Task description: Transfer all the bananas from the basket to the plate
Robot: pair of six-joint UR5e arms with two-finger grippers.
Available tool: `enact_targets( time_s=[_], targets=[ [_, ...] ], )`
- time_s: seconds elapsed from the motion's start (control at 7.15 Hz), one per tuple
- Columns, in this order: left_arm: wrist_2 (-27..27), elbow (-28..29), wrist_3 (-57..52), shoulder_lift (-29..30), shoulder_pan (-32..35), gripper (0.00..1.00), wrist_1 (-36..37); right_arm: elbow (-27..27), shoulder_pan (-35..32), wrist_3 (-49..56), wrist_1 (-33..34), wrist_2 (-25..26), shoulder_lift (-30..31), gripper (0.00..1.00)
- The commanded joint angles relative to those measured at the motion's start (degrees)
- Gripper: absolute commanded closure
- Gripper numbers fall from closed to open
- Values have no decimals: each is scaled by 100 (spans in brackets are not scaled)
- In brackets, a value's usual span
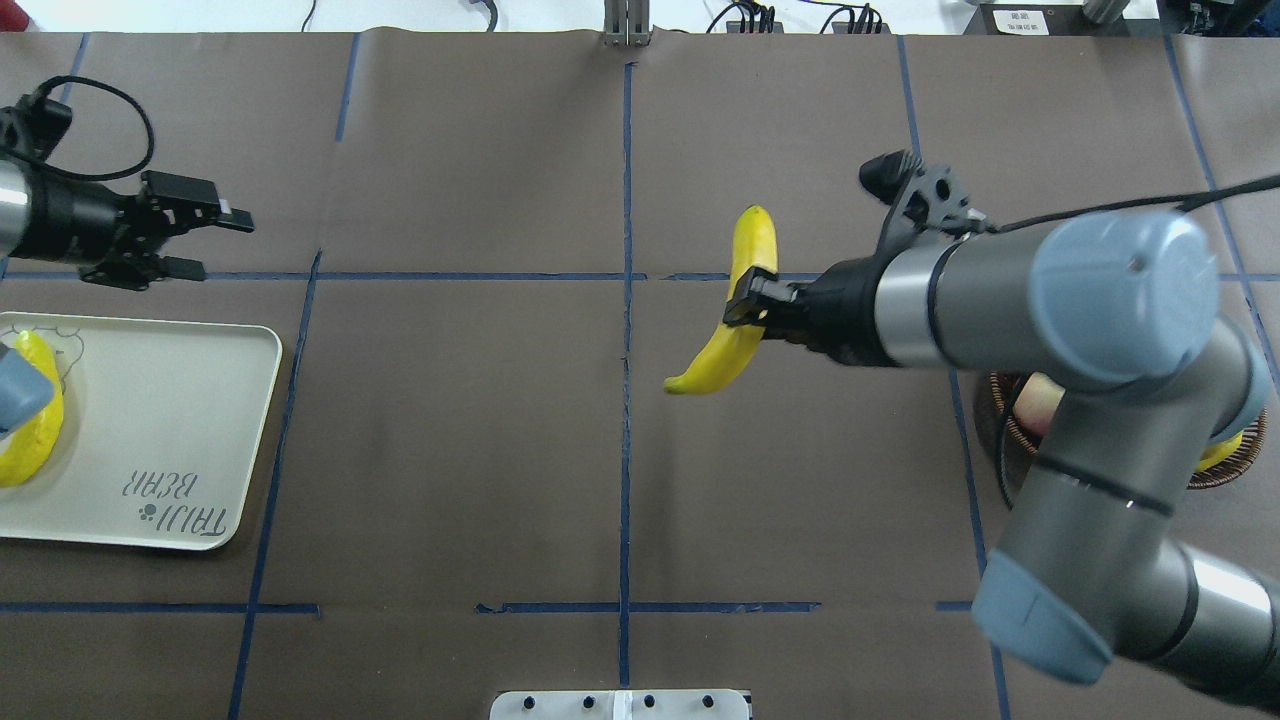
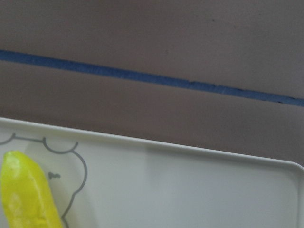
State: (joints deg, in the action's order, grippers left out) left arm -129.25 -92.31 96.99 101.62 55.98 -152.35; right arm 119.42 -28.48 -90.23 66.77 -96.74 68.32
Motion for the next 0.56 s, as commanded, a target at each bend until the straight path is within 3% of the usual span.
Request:
enact_targets(
  time_s=[0.0,0.28,0.42],
  targets=[
    [58,81,1136,1075,-648,1,-31,-321,1124,101,-51,1418,-570,100],
    [180,99,1146,1568,-1105,2,21,-481,1187,427,-33,1429,-749,100],
    [503,91,1147,1684,-1394,2,4,-525,1187,497,-50,1421,-750,100]
  ],
)
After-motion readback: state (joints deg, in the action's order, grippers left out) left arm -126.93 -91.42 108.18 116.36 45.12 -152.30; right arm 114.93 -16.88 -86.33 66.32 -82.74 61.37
